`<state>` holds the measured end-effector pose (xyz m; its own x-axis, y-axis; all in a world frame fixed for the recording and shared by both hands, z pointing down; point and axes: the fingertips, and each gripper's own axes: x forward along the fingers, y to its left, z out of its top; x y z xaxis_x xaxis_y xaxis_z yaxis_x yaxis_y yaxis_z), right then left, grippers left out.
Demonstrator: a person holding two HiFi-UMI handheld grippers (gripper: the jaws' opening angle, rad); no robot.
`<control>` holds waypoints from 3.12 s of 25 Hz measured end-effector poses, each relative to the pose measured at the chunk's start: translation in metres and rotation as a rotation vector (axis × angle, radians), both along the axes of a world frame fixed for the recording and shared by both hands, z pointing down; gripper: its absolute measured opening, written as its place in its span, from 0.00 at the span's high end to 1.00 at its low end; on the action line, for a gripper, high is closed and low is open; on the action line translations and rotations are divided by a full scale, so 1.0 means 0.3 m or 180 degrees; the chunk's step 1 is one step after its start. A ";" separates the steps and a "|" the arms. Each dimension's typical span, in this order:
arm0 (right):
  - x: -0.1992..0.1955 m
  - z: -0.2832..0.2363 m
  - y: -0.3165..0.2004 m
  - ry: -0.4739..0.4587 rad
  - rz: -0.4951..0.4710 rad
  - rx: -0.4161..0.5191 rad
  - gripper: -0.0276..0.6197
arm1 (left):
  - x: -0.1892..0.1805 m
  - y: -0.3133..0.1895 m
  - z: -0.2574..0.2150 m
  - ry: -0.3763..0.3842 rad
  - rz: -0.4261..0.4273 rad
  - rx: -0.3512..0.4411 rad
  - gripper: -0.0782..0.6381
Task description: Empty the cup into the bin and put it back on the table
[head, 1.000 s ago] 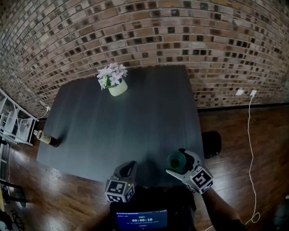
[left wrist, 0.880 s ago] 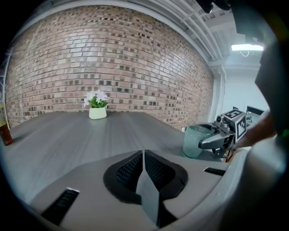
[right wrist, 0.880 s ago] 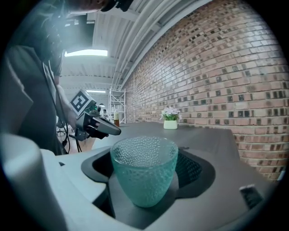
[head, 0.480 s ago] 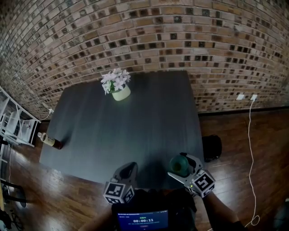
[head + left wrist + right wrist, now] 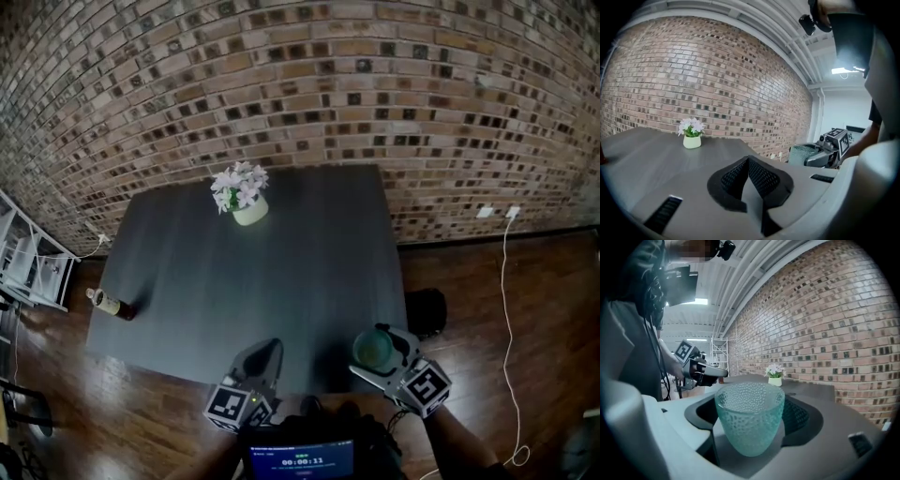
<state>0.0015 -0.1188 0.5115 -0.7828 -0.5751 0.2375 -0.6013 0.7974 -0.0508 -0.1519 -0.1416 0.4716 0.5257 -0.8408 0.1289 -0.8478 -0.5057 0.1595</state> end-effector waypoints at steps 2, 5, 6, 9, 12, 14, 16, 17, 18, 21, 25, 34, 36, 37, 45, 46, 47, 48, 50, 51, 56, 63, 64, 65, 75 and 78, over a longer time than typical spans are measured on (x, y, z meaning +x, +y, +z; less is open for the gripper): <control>0.006 -0.037 0.007 0.0002 0.0012 0.0018 0.35 | -0.006 0.002 -0.043 0.0037 -0.0017 0.0073 0.89; 0.011 -0.074 0.014 0.0005 0.0018 0.0084 0.35 | -0.014 0.003 -0.077 0.0070 -0.0025 0.0148 0.89; 0.010 -0.084 0.022 0.0010 0.0018 0.0089 0.35 | -0.016 0.010 -0.087 0.0081 -0.0017 0.0163 0.89; 0.009 -0.118 0.039 -0.0004 0.0036 0.0101 0.35 | -0.027 0.027 -0.112 0.0108 -0.0011 0.0206 0.89; 0.019 -0.151 0.036 -0.0078 0.0086 0.0145 0.35 | -0.036 0.030 -0.124 0.0166 -0.0021 0.0238 0.89; 0.029 -0.172 0.032 -0.0114 0.0112 0.0184 0.35 | -0.031 0.033 -0.135 0.0188 0.0001 0.0265 0.89; 0.037 -0.187 0.031 -0.0102 0.0124 0.0227 0.35 | -0.024 0.037 -0.144 0.0201 0.0031 0.0281 0.89; 0.042 -0.192 0.031 -0.0079 0.0140 0.0237 0.35 | -0.020 0.038 -0.148 0.0209 0.0040 0.0280 0.89; 0.050 -0.196 0.030 -0.0050 0.0165 0.0239 0.35 | -0.017 0.037 -0.151 0.0218 0.0048 0.0278 0.89; 0.080 -0.208 0.021 0.0036 0.0271 0.0248 0.35 | -0.006 0.025 -0.160 0.0223 0.0074 0.0282 0.89; 0.143 -0.216 -0.003 0.0132 0.0495 0.0203 0.35 | -0.001 -0.015 -0.171 0.0241 0.0053 0.0237 0.89; 0.288 -0.262 -0.036 0.0314 0.0922 0.0124 0.35 | 0.110 -0.092 -0.234 0.0294 0.0313 0.0313 0.89; 0.316 -0.267 -0.043 0.0354 0.1005 0.0107 0.35 | 0.137 -0.105 -0.240 0.0310 0.0389 0.0305 0.89; 0.333 -0.268 -0.046 0.0380 0.1056 0.0103 0.35 | 0.152 -0.114 -0.241 0.0328 0.0435 0.0298 0.89; 0.510 -0.273 -0.119 0.0386 0.1340 0.0057 0.35 | 0.257 -0.163 -0.213 0.0265 0.0646 0.0081 0.89; 0.535 -0.272 -0.125 0.0410 0.1321 0.0047 0.35 | 0.274 -0.165 -0.213 0.0259 0.0660 0.0072 0.89; 0.565 -0.273 -0.134 0.0432 0.1307 0.0049 0.35 | 0.292 -0.170 -0.215 0.0232 0.0653 0.0089 0.89; 0.598 -0.277 -0.146 0.0436 0.1312 0.0054 0.35 | 0.310 -0.181 -0.216 0.0200 0.0621 0.0102 0.89; 0.669 -0.283 -0.172 0.0412 0.1340 0.0032 0.35 | 0.346 -0.199 -0.217 0.0174 0.0533 0.0069 0.89; 0.704 -0.282 -0.181 0.0419 0.1338 0.0029 0.35 | 0.367 -0.204 -0.217 0.0161 0.0505 0.0063 0.89; 0.881 -0.253 -0.251 0.0501 0.1396 0.0012 0.35 | 0.465 -0.259 -0.229 0.0032 0.0300 0.0154 0.89; 1.021 -0.227 -0.330 0.0600 0.1259 -0.0022 0.35 | 0.581 -0.307 -0.222 -0.0059 0.0024 0.0087 0.89; 1.035 -0.222 -0.335 0.0622 0.1248 -0.0029 0.35 | 0.595 -0.313 -0.222 -0.0068 -0.0004 0.0087 0.89; 1.049 -0.216 -0.338 0.0639 0.1244 -0.0040 0.35 | 0.610 -0.318 -0.222 -0.0069 -0.0013 0.0086 0.89; 1.172 -0.172 -0.400 0.0975 0.1543 -0.0056 0.35 | 0.697 -0.391 -0.209 0.0017 0.0154 0.0019 0.89; 1.204 -0.164 -0.415 0.1151 0.1577 -0.0111 0.35 | 0.707 -0.410 -0.209 0.0007 0.0174 -0.0023 0.89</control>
